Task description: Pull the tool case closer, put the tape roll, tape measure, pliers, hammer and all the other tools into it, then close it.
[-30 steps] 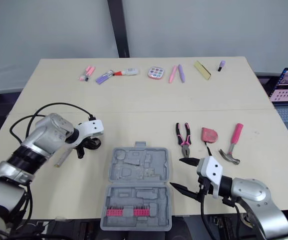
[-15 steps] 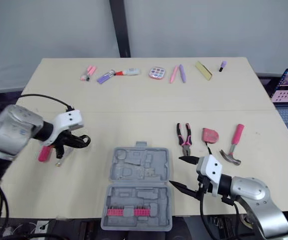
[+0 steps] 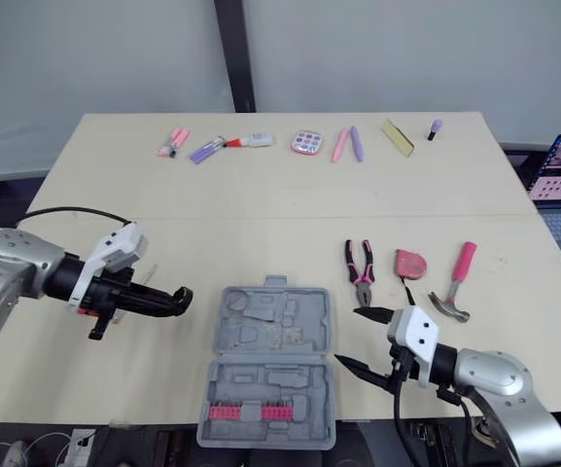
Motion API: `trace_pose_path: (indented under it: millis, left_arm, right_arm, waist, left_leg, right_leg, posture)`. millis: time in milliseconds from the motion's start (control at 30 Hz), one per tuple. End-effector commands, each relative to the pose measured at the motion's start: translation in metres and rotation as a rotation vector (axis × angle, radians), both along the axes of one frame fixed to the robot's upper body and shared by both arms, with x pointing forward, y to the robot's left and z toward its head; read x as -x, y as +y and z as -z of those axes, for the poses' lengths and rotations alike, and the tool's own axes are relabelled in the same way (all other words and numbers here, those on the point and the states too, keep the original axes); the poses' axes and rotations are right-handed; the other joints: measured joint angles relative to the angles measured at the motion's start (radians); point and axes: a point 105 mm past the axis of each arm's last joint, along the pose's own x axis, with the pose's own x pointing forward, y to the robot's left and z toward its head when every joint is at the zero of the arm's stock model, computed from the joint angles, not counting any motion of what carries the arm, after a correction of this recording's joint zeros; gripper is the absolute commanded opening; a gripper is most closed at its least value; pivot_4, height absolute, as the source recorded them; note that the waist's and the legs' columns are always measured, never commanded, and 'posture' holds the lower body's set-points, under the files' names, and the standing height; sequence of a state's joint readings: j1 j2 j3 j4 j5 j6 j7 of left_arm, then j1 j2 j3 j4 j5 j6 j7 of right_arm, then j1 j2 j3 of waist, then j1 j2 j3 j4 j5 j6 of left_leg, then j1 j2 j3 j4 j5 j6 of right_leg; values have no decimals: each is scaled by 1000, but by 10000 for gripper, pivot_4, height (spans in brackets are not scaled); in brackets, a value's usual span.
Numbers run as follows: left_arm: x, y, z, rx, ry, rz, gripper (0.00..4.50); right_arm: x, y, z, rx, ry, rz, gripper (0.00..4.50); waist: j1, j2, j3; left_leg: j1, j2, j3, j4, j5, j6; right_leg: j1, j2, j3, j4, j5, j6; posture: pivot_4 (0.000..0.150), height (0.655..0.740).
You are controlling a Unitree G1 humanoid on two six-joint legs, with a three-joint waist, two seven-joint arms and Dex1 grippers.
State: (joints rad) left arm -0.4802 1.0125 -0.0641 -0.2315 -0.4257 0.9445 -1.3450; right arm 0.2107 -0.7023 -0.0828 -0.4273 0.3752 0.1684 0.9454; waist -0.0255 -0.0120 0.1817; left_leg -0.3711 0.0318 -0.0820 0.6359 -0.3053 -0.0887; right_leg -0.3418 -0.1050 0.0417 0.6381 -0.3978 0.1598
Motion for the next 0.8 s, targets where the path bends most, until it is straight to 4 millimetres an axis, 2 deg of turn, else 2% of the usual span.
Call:
trace_pose_path:
  millis: [33,200,800]
  left_arm:
    - [-4,-9,-5,-2,-62,37,789]
    - [-11,-20,2,-18,-60,66,789]
    - [-44,-26,45,-182,-19,40,789]
  right_arm:
    - [3,0,-8,7,-40,-18,45000]
    - [6,1,-4,10,-40,-6,45000]
    - [12,7,0,-8,-37,18,45000]
  waist:
    - [-1,0,0]
    - [-1,0,0]
    - [0,0,0]
  left_leg:
    - [0,0,0,0,0,0]
    - [0,0,0,0,0,0]
    - [0,0,0,1,0,0]
  right_leg:
    - [0,0,0,0,0,0]
    - [0,0,0,0,0,0]
    - [0,0,0,0,0,0]
  posture:
    - [1500,7400]
    - [1500,7400]
    - [1500,7400]
